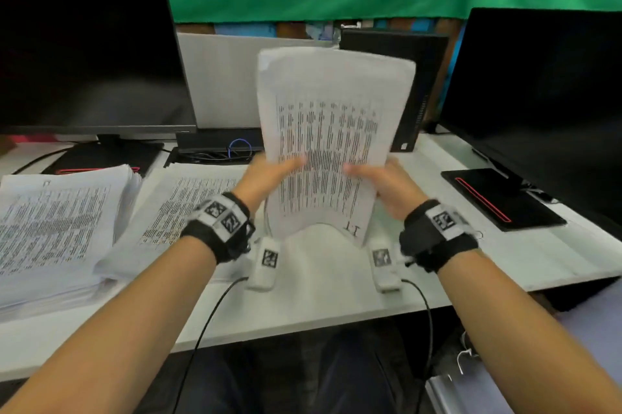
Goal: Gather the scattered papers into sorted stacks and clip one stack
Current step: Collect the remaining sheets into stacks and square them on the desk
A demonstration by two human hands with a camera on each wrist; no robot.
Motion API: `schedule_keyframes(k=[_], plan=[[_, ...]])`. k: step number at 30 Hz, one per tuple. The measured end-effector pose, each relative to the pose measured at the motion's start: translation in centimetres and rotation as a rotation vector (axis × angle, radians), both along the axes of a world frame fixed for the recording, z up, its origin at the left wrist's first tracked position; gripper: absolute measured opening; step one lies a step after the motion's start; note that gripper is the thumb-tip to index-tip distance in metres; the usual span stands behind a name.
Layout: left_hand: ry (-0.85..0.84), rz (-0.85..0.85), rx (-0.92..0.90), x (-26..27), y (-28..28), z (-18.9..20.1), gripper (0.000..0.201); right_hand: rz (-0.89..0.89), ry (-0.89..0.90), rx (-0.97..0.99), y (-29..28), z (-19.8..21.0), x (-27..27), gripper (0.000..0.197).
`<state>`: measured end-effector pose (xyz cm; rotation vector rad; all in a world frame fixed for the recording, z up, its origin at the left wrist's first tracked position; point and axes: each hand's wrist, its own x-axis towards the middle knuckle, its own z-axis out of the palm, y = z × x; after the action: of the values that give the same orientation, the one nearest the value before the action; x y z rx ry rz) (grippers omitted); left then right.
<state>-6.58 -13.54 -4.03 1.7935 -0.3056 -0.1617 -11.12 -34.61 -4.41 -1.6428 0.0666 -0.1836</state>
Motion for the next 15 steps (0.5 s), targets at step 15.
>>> schedule_keyframes(k=[15], plan=[[0.314,0.204,0.333,1.9,-1.2,-9.8,0.061,-0.065,0.641,0.089,-1.6,-7.9,0.0,0.031]])
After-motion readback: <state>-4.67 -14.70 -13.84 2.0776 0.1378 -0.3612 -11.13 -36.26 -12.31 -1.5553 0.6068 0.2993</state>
